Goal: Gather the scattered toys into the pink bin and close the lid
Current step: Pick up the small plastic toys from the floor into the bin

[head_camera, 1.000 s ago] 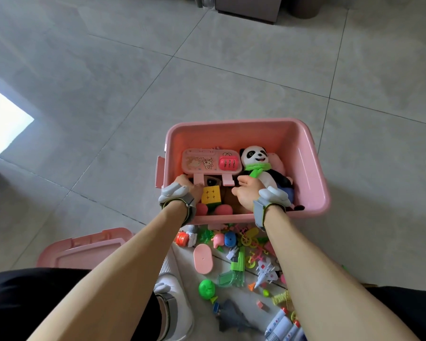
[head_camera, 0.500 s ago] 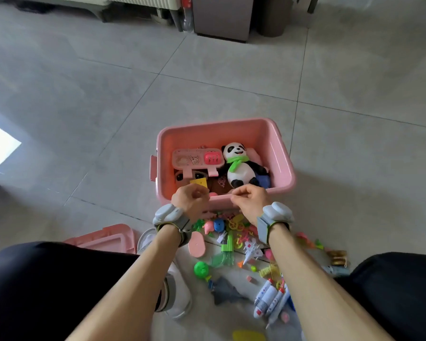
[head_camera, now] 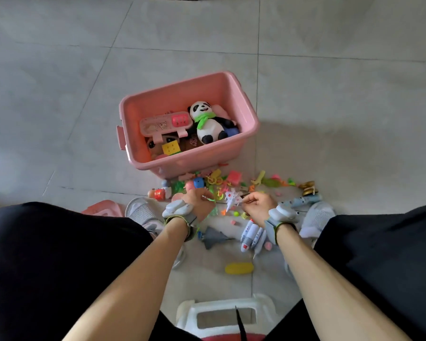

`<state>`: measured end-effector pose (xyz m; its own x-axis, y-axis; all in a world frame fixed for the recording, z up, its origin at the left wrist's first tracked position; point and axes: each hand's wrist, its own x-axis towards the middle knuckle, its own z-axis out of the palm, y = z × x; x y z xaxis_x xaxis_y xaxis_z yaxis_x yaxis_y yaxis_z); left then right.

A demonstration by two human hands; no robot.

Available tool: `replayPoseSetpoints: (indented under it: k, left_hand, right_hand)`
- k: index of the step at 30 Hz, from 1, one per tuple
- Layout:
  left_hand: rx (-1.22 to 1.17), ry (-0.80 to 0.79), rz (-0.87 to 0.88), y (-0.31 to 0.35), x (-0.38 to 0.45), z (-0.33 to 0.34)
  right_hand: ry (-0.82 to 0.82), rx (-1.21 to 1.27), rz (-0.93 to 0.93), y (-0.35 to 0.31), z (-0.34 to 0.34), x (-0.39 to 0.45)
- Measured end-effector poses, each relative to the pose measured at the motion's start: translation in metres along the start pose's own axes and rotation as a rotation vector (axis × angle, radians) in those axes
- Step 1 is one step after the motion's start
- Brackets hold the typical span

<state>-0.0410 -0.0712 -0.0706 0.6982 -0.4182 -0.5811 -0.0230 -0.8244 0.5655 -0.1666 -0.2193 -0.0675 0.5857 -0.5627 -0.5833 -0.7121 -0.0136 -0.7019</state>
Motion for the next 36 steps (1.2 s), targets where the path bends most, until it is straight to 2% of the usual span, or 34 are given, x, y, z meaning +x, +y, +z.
replayPoseSetpoints:
  k: [5,9,11,19,23,30,36]
  left_hand:
    - [0.048,-0.155,0.001,0.008,-0.008,0.054]
    - [0.081,-0.22,-0.081,-0.009,0.011,0.09]
    - [0.122,-0.236,-0.116,-0.018,0.014,0.105]
    - [0.354,-0.421,-0.06,-0.003,-0.003,0.133]
    - [0.359,-0.422,-0.084,-0.002,0.005,0.158]
    - [0.258,-0.303,-0.191,0.009,0.005,0.187]
    - [0.332,-0.258,-0.183,-0.003,0.025,0.205]
  right_hand:
    - [0.024,-0.127,0.08,0.053,-0.014,-0.004]
    - [0.001,-0.143,0.138,0.068,-0.028,-0.002]
    - [-0.033,-0.087,0.196,0.077,-0.035,-0.002]
    - [0.079,-0.01,0.26,0.111,-0.037,-0.012]
    - [0.05,0.06,0.399,0.129,-0.046,-0.012]
    - [0.032,0.118,0.434,0.142,-0.047,-0.003]
    - [0.092,0.125,0.456,0.154,-0.04,0.014]
